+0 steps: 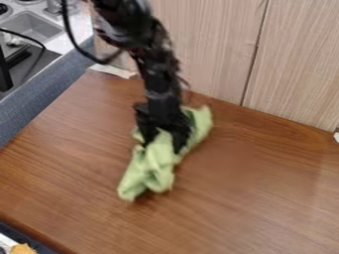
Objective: Move the cloth to the top left of the table
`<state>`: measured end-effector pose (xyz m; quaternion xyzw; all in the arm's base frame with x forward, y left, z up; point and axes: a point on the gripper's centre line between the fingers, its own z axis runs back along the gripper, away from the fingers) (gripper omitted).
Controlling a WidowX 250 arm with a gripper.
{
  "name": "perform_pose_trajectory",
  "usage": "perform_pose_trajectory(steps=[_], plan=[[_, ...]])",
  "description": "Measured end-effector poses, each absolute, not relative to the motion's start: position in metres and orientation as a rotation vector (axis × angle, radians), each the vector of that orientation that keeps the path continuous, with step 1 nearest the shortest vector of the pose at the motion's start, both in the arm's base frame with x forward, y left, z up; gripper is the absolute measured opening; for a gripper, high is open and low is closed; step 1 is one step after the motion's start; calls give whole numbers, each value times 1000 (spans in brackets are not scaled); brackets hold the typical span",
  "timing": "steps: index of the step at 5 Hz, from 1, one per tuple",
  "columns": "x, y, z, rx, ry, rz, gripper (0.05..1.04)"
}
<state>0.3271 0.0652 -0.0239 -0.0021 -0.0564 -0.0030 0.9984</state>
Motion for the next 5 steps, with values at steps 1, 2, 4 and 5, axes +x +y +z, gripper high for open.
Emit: perform_pose_trajectory(steps=[1,2,4,5], plan=[[330,106,-23,4,-114,92,1001],[327,139,-20,15,-115,165,1001],[323,163,-18,-9,-119,228,1000],[331,150,-9,-34,-146,201,999]])
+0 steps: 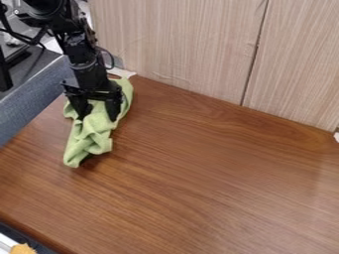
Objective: Move the cloth to the top left of the table
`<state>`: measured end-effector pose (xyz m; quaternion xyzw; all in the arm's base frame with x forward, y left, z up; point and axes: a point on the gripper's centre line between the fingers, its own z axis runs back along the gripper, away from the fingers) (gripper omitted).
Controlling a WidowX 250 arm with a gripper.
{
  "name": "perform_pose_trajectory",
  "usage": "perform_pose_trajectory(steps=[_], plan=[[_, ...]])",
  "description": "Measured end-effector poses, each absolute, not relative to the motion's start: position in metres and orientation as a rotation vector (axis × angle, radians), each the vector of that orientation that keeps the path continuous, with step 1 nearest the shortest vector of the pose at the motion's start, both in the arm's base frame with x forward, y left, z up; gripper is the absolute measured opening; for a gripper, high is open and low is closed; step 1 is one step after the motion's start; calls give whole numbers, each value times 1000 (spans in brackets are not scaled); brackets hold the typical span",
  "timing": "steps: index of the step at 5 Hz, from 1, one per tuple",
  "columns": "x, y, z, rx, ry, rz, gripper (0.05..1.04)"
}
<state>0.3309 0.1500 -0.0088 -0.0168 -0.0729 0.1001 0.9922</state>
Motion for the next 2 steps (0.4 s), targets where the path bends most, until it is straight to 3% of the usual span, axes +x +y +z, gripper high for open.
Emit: perform_pose_trajectory(steps=[2], plan=[[339,134,27,-38,-192,168,1000]])
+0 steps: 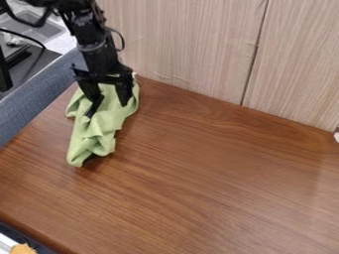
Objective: Move the cloth to the top left of the table
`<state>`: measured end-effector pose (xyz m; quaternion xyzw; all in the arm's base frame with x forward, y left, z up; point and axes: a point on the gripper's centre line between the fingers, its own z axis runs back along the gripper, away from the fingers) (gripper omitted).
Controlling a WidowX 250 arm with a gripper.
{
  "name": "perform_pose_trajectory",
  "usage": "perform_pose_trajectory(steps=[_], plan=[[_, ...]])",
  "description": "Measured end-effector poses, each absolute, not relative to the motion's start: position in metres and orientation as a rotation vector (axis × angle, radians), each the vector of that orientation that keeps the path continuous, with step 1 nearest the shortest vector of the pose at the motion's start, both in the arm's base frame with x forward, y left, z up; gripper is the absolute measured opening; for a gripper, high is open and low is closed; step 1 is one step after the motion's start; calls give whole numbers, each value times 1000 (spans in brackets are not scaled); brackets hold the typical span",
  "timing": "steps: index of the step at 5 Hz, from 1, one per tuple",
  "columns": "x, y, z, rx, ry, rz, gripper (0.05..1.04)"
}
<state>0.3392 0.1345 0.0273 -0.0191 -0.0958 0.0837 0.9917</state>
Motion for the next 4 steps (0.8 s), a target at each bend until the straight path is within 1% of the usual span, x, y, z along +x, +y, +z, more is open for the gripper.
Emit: perform_pose_trajectory(steps=[1,2,3,4], plan=[[339,132,55,-34,-227,156,999],[338,130,82,-13,-289,153,1000],[330,125,87,-5,-293,151,1000],[330,125,87,-4,-294,146,1000]])
